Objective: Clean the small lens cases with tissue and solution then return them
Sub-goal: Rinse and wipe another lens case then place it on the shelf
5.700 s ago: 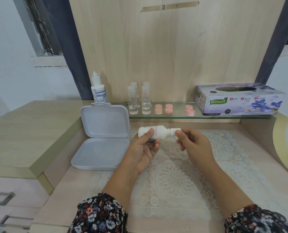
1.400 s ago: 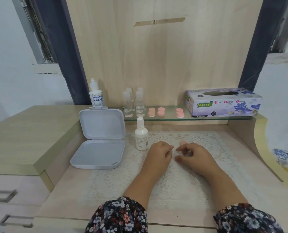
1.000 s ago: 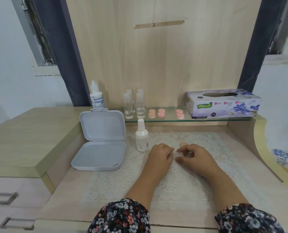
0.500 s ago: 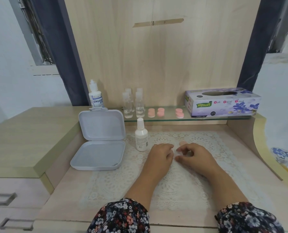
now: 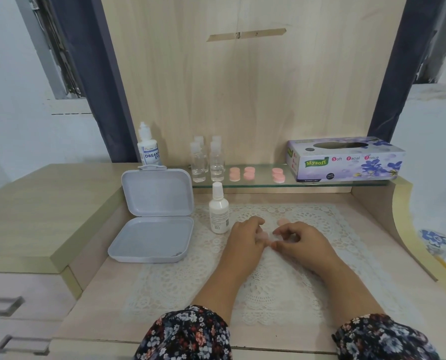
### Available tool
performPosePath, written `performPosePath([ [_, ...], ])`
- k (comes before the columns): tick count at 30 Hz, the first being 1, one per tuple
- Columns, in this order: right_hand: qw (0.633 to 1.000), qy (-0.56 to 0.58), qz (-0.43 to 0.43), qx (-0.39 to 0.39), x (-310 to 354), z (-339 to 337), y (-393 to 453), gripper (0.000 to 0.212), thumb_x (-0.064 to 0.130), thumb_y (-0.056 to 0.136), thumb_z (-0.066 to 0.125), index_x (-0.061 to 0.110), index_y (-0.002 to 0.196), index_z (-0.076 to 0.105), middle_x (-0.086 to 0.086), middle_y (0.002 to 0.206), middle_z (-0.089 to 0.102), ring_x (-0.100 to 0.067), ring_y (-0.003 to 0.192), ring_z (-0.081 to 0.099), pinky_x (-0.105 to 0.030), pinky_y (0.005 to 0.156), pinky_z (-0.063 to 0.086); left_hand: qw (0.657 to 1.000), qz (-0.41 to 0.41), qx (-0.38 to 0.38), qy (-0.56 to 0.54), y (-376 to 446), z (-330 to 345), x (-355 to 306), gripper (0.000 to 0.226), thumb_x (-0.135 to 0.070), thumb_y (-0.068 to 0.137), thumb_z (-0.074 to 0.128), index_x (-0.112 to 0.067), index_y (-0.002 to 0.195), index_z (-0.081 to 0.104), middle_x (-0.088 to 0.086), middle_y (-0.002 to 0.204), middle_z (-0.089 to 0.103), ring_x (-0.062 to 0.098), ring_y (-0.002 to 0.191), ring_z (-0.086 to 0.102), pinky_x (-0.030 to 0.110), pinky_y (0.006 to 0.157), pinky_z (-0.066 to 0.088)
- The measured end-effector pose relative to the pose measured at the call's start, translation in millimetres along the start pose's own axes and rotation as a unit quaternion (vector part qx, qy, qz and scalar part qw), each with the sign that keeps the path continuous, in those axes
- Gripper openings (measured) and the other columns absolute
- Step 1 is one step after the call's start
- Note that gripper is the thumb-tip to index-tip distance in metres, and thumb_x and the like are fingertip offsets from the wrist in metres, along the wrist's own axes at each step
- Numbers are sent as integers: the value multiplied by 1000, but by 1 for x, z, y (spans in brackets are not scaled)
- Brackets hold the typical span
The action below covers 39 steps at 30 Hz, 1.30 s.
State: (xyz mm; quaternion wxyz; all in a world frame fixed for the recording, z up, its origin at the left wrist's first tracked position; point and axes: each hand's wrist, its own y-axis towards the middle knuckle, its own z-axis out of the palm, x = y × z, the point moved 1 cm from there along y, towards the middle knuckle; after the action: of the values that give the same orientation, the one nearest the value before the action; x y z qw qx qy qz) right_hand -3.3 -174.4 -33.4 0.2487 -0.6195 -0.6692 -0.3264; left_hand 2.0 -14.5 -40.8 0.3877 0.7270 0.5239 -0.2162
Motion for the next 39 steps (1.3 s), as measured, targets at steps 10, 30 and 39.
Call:
performPosePath([
  [10, 1000, -1, -2, 2, 0, 0, 0, 19, 34, 76, 77, 37, 92, 67, 12, 93, 60, -3, 85, 55, -26, 77, 44, 1000, 7, 7, 0, -1, -1, -1, 36, -14, 93, 51, -23, 128, 52, -5, 115, 52, 10, 114, 43, 20, 94, 35],
  [30, 1000, 8, -3, -5, 0, 0, 0, 19, 37, 75, 78, 36, 91, 68, 12, 94, 62, -2, 85, 55, -23, 74, 43, 997, 14, -16, 73, 6, 5, 5, 20, -25, 93, 58, -13, 109, 63, -5, 105, 48, 14, 105, 38, 23, 94, 36],
  [39, 1000, 4, -2, -3, -1, 0, 1, 20, 35, 74, 79, 35, 92, 69, 11, 95, 62, -3, 86, 55, -23, 74, 43, 998, 17, 16, 53, 6, 2, 5, 37, -16, 95, 53, -16, 131, 54, 0, 128, 51, 15, 123, 34, 24, 105, 29],
])
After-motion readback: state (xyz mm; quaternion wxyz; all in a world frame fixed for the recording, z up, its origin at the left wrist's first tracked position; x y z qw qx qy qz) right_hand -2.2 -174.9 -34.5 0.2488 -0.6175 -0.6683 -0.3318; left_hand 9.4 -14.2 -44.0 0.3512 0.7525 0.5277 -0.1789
